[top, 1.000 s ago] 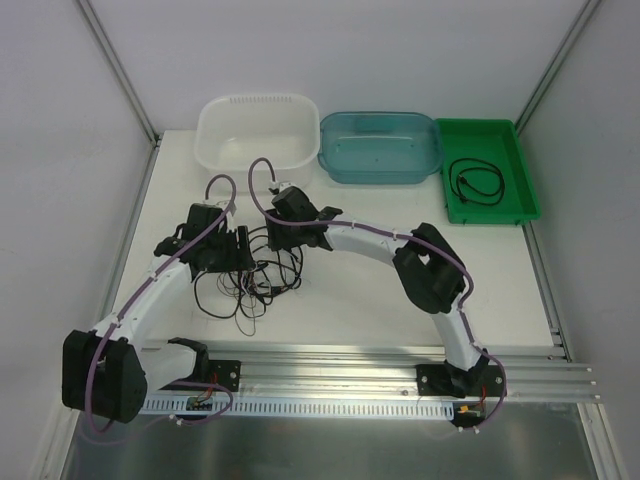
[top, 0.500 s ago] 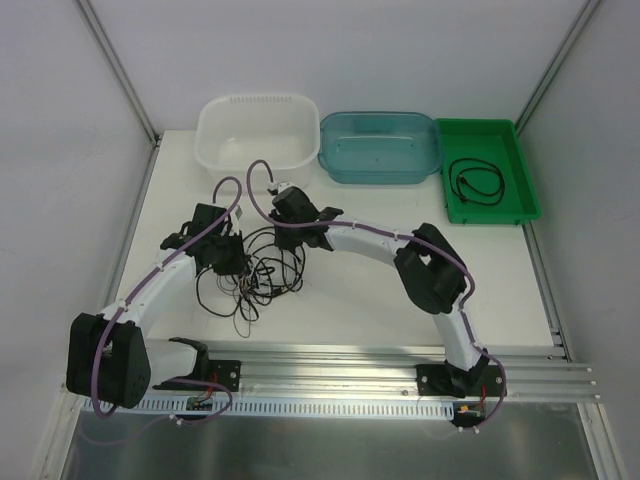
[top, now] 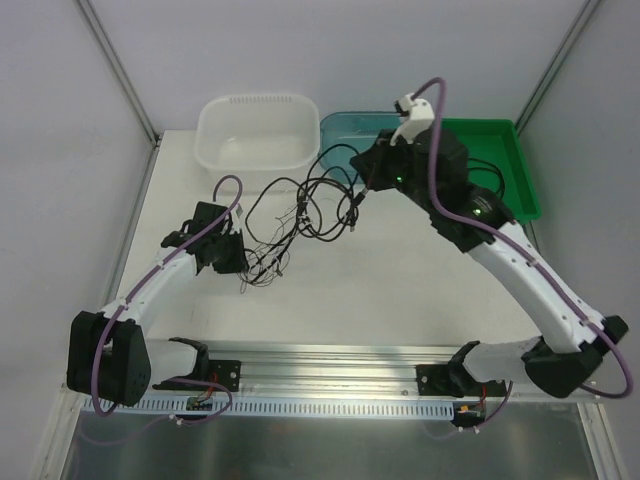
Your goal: Untangle the cables
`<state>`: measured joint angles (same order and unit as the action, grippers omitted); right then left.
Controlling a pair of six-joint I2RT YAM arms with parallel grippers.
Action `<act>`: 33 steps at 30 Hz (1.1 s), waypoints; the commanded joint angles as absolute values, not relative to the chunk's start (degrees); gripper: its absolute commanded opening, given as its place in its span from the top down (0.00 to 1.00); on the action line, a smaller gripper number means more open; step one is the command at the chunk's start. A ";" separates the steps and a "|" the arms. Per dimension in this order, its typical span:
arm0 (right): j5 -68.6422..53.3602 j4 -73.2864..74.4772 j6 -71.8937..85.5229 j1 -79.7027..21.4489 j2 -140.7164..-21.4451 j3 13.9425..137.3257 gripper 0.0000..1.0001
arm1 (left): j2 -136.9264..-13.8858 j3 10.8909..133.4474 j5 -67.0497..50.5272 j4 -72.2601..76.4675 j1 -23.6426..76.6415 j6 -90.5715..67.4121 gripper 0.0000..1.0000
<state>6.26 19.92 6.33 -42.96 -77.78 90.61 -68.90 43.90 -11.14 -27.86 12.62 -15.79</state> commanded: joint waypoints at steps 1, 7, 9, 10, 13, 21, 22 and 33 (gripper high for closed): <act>9.76 21.18 6.06 -39.74 -69.64 88.69 0.99 | -69.08 45.26 -6.33 -31.46 11.78 -14.50 1.00; 10.89 22.77 5.98 -39.02 -60.66 83.68 0.99 | -69.61 45.61 -2.73 -32.69 11.51 -15.03 1.00; 13.52 22.76 5.45 -39.02 -57.31 81.14 0.99 | -69.52 45.79 -1.77 -32.87 11.08 -15.12 1.00; 14.32 23.89 5.54 -38.76 -56.70 80.95 0.99 | -69.35 45.88 -1.15 -32.96 10.90 -15.29 1.00; 16.78 24.53 6.68 -38.93 -52.84 77.29 0.99 | -68.38 45.88 -0.26 -32.96 10.46 -15.64 1.00; 13.27 27.26 8.87 -43.23 -57.12 70.42 0.99 | -59.61 43.51 -14.66 -25.16 10.63 -15.64 0.42; 12.92 26.38 9.31 -43.68 -57.56 68.66 0.99 | -58.37 42.64 -18.77 -24.18 10.72 -15.99 0.29; 12.04 19.52 10.90 -49.74 -64.68 62.49 0.99 | -42.54 42.89 -25.31 -12.23 29.08 -24.60 0.06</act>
<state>12.73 25.85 9.87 -48.18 -64.79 61.36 -43.16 42.26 -22.50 -18.92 25.78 -21.02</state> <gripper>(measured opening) 0.042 0.932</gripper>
